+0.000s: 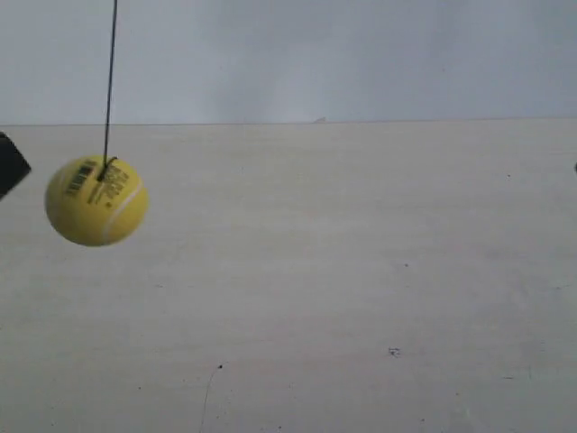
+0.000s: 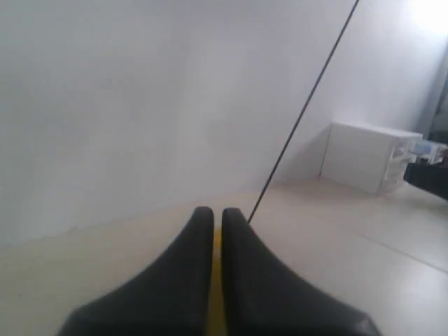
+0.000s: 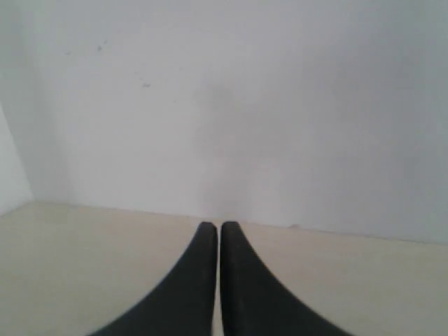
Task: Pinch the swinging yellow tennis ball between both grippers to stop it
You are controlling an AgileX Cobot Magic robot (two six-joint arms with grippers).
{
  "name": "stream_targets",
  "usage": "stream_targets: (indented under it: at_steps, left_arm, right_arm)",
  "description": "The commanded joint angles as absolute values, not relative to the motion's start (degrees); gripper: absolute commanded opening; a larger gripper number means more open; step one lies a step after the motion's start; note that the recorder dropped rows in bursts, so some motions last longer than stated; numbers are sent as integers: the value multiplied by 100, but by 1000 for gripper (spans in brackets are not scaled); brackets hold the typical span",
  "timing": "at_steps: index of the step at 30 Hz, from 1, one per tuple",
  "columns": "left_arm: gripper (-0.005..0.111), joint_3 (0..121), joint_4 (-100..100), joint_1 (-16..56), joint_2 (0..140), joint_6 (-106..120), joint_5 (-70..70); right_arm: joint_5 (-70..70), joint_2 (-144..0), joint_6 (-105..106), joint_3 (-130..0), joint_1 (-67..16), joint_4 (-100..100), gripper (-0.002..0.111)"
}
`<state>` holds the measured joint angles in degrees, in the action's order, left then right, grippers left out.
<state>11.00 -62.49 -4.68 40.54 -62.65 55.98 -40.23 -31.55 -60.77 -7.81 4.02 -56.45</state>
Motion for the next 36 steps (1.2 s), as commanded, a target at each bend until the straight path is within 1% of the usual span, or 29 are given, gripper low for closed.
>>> stream_targets:
  at_steps: [1,7,12,19,23,26,31,36]
  left_arm:
    - [5,1138,-6497,-442,4969,-5551,6108]
    - [5,1138,-6434,-362,6080,-4727,6954]
    - [5,1138,-5981,195,6670,-3881,6922]
    - [5,1199,-5004,1111,7199,-3009,6831]
    - [5,1394,-5111,1513,7437,-3009,6532]
    - [5,1534,-5159,1850,7588,-2965,6412]
    - [5,1833,-4987,2290,7836,-2947,6283]
    - [5,1983,-4929,2481,7913,-2947,6040]
  right_arm:
    - [-5343,-4205,-5321,-813,403,-5737,0]
    - [-6297,-5286,-4480,-813,403,-5786,0]
    - [-6407,-5805,-4020,-813,403,-5786,0]
    - [-6554,-5877,-3946,-813,403,-5914,0]
    - [-6590,-5877,-4111,-813,403,-6221,0]
    - [-6908,-5877,-4189,-813,403,-6583,0]
    - [-6996,-5877,-4230,-813,403,-6765,0]
    - [-6996,-5877,-4276,-813,403,-6816,0]
